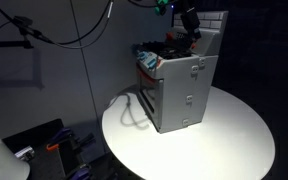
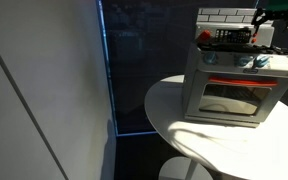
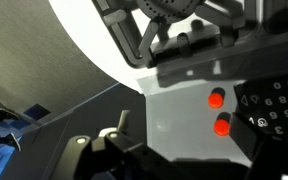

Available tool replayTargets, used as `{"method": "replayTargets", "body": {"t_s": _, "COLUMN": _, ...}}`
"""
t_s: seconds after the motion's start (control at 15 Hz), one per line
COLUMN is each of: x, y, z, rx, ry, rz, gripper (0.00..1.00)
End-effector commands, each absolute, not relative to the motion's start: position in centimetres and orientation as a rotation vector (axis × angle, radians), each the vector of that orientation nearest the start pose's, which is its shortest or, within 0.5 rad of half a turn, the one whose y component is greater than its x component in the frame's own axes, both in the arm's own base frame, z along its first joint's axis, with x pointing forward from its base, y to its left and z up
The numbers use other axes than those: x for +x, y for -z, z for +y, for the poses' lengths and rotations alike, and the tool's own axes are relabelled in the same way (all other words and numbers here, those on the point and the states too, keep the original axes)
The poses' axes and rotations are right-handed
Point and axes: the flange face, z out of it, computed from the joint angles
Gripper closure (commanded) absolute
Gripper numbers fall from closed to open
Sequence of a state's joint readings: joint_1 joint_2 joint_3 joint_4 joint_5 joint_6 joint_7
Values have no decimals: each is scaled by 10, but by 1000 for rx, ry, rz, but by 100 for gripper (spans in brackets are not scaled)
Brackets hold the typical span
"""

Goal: Push the top right button on toy stove

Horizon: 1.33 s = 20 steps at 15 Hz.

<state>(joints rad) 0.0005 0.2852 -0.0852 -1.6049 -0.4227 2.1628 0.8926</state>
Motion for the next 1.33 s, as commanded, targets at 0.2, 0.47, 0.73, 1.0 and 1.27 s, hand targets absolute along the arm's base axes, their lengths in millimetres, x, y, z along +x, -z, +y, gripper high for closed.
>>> {"method": "replayTargets", "body": {"t_s": 0.2, "x": 674, "y": -501, "z": -69, "rx": -3067, "ry": 666, "rz": 1325, "gripper": 0}}
{"method": "replayTargets", "body": {"t_s": 0.47, "x": 676, "y": -499, "z": -73, "rx": -3065, "ry": 658, "rz": 1348, "gripper": 0}}
{"method": "replayTargets", "body": {"t_s": 0.73, "x": 678, "y": -495, "z": -76, "rx": -3065, "ry": 647, "rz": 1358, "gripper": 0}}
{"method": "replayTargets", "body": {"t_s": 1.0, "x": 679, "y": -496, "z": -75, "rx": -3065, "ry": 655, "rz": 1355, "gripper": 0}}
{"method": "replayTargets", "body": {"t_s": 1.27, "x": 681, "y": -495, "z": -77, "rx": -3066, "ry": 662, "rz": 1364, "gripper": 0}}
